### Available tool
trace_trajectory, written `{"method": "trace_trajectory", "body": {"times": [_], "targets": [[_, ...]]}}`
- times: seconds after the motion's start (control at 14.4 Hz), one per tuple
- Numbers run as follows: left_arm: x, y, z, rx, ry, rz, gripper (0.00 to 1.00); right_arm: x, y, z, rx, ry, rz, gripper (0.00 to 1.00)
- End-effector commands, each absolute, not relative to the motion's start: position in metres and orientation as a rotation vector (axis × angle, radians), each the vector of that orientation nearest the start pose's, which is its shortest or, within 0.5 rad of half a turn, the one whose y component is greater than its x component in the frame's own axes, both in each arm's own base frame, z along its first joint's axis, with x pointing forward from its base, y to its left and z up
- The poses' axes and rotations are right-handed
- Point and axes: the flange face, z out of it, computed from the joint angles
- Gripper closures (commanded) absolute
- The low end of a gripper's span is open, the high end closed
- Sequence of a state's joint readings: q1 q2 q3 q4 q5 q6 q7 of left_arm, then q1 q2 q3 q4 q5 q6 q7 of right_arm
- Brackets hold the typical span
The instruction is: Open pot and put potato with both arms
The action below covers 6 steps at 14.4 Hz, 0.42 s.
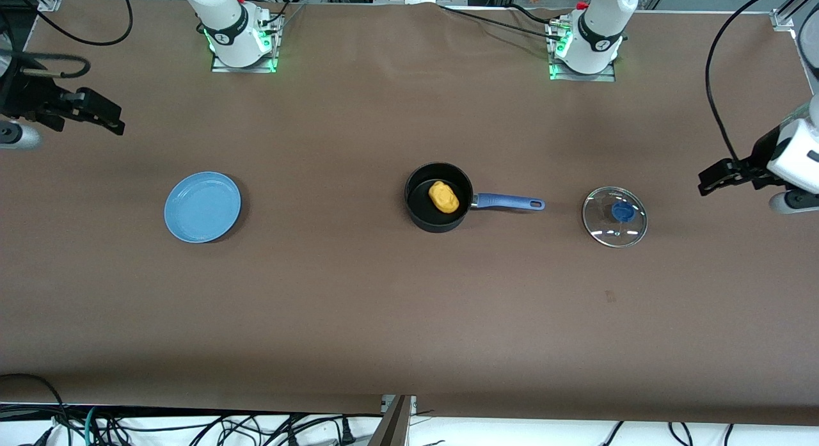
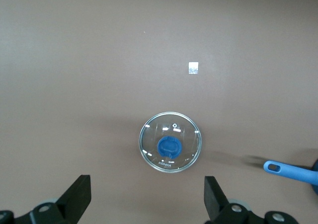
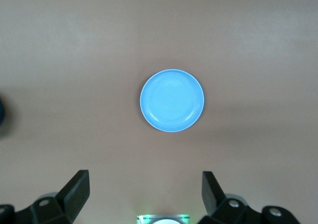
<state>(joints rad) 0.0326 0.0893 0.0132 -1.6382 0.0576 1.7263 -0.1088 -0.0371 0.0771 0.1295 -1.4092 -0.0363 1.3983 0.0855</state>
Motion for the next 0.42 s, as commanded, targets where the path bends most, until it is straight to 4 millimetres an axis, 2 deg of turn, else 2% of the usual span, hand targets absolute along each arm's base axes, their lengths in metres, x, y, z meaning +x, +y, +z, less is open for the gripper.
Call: {"method": "trace_trajectory", "body": {"times": [0.0, 0.07, 0.28, 0.35], "targets": [[0.587, 0.03, 0.587, -3.102, -0.214, 0.013, 0.0, 0.553, 0.04, 0.637, -3.171, -0.079, 0.157, 0.0], [0.584, 0.027, 0.591, -3.103, -0.206, 0.048, 0.0, 0.554, 0.04, 0.635, -3.17, -0.081, 0.164, 0.0], [0.588, 0.007, 0.61, -3.146, -0.191, -0.001, 0.0, 0.557, 0.035, 0.633, -3.17, -0.076, 0.169, 0.0], [0.588, 0.005, 0.611, -3.155, -0.187, -0.006, 0.0, 0.557, 0.035, 0.633, -3.17, -0.076, 0.169, 0.0]]}}
